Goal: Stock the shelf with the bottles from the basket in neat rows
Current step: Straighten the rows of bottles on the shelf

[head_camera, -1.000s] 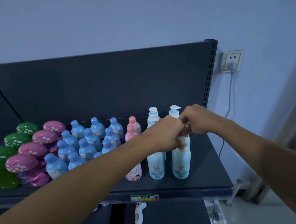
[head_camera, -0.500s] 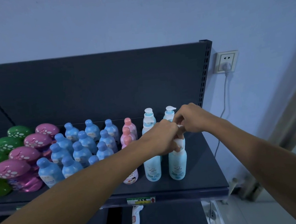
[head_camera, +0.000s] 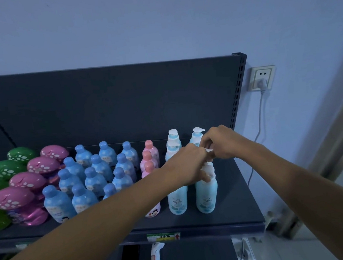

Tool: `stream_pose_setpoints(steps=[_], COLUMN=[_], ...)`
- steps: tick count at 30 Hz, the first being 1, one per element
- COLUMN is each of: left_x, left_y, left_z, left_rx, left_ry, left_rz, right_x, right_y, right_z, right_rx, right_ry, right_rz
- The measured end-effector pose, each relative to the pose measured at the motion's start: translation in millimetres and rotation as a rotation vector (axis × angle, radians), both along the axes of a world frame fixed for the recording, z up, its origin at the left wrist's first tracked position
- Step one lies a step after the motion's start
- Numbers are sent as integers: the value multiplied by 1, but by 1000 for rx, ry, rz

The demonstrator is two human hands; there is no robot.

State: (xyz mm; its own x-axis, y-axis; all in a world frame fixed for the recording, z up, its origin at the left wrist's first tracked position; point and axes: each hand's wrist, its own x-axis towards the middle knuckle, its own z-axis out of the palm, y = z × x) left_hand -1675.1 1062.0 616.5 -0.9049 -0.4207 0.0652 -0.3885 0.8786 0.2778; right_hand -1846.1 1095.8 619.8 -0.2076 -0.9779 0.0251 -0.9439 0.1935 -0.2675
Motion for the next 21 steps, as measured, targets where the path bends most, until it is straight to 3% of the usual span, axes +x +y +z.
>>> stream_pose_setpoints(steps=[10,21], left_x=[32,134], left_y=[-20,-55], left_z=[10,37], left_rx=[-132,-139], left_ry=[109,162], left_rz=[119,236], right_x=[22,125], right_y=[7,-4], right_z=[20,50], right_rx=[-49,-105], right_ry=[103,139], right_rz=[-16,57])
